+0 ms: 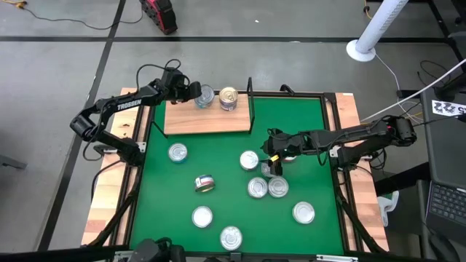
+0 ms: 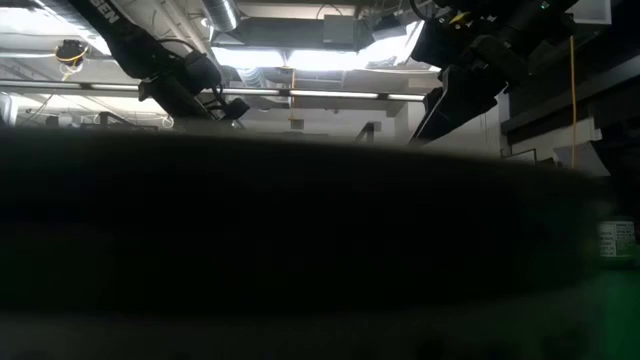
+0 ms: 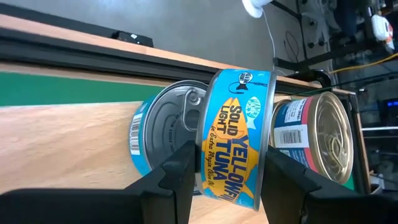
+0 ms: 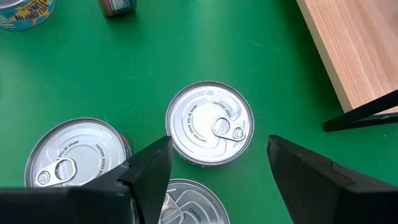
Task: Stack canned seafood by type on shelf
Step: Stack the yellow blue tuna can on top of the other yellow blue tuna can on the shelf
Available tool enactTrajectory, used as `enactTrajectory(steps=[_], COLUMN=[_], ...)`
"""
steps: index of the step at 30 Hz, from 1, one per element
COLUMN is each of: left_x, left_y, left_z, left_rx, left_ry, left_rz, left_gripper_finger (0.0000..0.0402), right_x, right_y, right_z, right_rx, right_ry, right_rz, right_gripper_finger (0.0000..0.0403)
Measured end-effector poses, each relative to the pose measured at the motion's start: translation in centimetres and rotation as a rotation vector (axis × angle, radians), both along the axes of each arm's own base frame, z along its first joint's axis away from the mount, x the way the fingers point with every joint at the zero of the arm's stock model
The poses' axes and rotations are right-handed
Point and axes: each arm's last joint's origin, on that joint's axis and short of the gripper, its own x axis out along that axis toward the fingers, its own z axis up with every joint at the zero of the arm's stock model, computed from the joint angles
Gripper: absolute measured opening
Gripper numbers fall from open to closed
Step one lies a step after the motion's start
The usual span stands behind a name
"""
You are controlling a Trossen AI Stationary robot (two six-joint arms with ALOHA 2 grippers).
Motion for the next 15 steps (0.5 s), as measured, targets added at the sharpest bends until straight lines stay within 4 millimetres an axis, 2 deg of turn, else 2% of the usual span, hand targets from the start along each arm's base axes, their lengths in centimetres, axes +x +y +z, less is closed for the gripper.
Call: enactTrajectory(steps=[6,15], left_x=[-0.01,-0.23], left_y=[0.00,0.09], left_z=[-0.01,-0.28], left_rx=[-0.002,-0.008], left_ry=[0.001,0.033], left_rz=[0.004,0.091], left_gripper_finger=[0.0149,0.0218], right_x=[0.00,0.01], right_y=[0.00,0.00], right_z=[0.00,0.01], right_rx=[0.000,0.000], right_ry=[0.000,0.000], right_rz=[0.000,0.000], right_gripper_finger=[0.0262,0.0262])
